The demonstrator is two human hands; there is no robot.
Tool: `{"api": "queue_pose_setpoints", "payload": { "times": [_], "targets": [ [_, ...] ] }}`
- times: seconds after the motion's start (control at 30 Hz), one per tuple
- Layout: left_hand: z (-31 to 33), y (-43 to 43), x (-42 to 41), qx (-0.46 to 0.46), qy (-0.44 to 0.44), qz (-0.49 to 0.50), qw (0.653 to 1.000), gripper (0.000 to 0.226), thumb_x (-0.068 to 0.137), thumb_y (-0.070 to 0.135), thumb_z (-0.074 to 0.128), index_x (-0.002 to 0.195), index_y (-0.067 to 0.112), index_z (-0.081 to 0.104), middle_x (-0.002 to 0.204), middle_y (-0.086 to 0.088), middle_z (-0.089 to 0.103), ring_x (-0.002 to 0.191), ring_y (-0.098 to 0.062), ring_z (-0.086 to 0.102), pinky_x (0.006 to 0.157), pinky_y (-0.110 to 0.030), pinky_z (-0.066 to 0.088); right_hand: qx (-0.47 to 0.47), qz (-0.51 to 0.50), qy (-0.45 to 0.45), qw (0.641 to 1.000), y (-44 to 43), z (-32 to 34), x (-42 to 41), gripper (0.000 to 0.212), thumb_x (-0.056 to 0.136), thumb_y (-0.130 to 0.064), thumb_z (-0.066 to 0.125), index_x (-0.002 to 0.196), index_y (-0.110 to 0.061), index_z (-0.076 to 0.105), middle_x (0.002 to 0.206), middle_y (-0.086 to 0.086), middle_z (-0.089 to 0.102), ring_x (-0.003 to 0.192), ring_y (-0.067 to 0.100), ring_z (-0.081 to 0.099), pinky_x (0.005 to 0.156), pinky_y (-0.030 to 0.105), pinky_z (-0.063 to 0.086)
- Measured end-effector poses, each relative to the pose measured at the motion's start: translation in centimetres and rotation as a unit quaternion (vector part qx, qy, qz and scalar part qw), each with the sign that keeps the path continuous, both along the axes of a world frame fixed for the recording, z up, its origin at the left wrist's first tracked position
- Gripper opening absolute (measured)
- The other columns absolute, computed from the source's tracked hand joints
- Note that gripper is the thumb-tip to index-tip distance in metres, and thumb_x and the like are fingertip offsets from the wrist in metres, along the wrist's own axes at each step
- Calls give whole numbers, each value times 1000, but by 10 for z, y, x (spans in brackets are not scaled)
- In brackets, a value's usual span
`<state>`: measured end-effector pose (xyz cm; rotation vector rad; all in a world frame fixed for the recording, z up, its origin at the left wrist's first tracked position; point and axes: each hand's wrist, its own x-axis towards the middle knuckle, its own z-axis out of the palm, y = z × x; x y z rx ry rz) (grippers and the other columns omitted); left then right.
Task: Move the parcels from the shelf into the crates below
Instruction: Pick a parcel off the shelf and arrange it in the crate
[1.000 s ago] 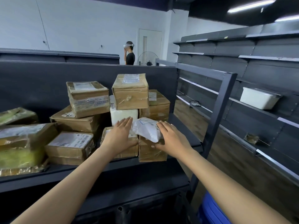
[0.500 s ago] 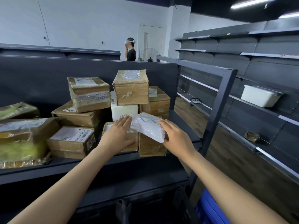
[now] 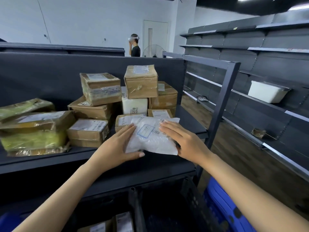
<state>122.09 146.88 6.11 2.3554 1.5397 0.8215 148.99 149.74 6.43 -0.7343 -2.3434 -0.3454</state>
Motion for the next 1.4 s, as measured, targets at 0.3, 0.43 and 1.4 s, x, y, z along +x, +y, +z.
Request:
{"api": "queue_pose_setpoints", "payload": {
  "times": [0.3,0.43,1.4],
  "targets": [
    [29,-29,-43,-106,0,-1,994,53,82,58,57,131,38,54,110,37,57,101,7,58,86,-14,42,12,175,-80,981,-23,-15,-37,37,95,4,52,131,0,56,140,16,51,135,31,43,107,51,40],
    [21,-37,-56,-194,-120,7,974,18,83,43,68,101,45,70,93,22,73,88,3,67,87,-26,52,7,152,-62,986,-30,-14,-44,38,93,7,54,129,-4,59,140,14,51,136,30,43,108,49,40],
    [-37,-84,-47,-251,-552,57,793,43,67,30,78,102,6,71,100,-9,75,93,-24,72,69,-26,59,-588,41,373,717,-65,-37,-108,35,75,-35,78,107,-26,68,106,-10,73,99,6,68,76,17,54]
  ]
}}
